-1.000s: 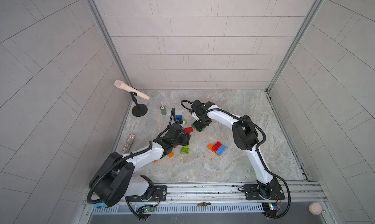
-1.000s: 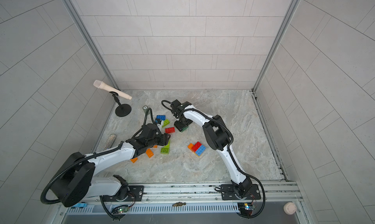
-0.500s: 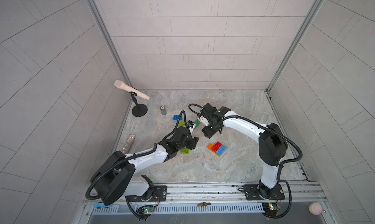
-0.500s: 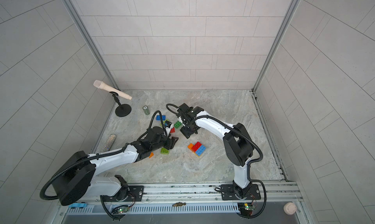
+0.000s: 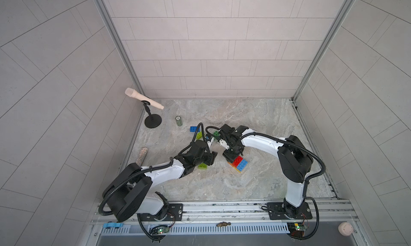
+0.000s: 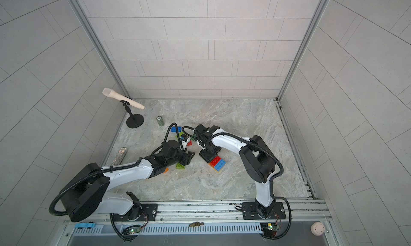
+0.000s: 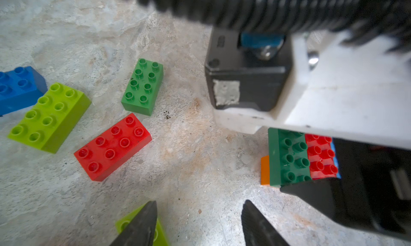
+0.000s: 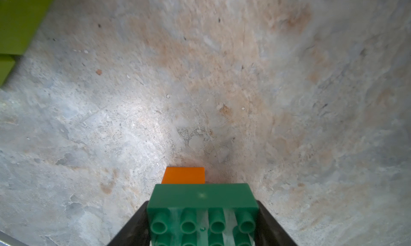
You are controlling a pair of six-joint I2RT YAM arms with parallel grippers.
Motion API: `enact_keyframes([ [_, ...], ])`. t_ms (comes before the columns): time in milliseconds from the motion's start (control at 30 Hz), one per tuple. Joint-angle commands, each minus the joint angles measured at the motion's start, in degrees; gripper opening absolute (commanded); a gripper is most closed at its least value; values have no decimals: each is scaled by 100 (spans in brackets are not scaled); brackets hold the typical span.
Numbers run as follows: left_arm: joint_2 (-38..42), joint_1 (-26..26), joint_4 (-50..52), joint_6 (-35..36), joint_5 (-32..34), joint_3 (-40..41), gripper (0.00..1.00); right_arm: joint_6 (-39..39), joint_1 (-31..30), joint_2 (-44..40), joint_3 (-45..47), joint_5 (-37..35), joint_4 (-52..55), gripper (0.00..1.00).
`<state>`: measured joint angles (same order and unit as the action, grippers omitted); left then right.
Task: Assemble a rectangle with lego
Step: Assemble the lego brick with the lego brick.
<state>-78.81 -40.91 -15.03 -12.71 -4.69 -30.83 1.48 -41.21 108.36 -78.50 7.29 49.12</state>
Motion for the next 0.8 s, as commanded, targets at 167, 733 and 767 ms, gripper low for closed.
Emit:
enact_keyframes([
  [167,-10,-7,-117,93,20,48,65,-180,-2,-34,53,-103,142,14],
  [733,29,-6,-90,93,13,32,65,-214,3,189,386,-225,130,7],
  [767,46,-9,-73,110,18,38,65,-194,8,245,454,-249,112,6],
])
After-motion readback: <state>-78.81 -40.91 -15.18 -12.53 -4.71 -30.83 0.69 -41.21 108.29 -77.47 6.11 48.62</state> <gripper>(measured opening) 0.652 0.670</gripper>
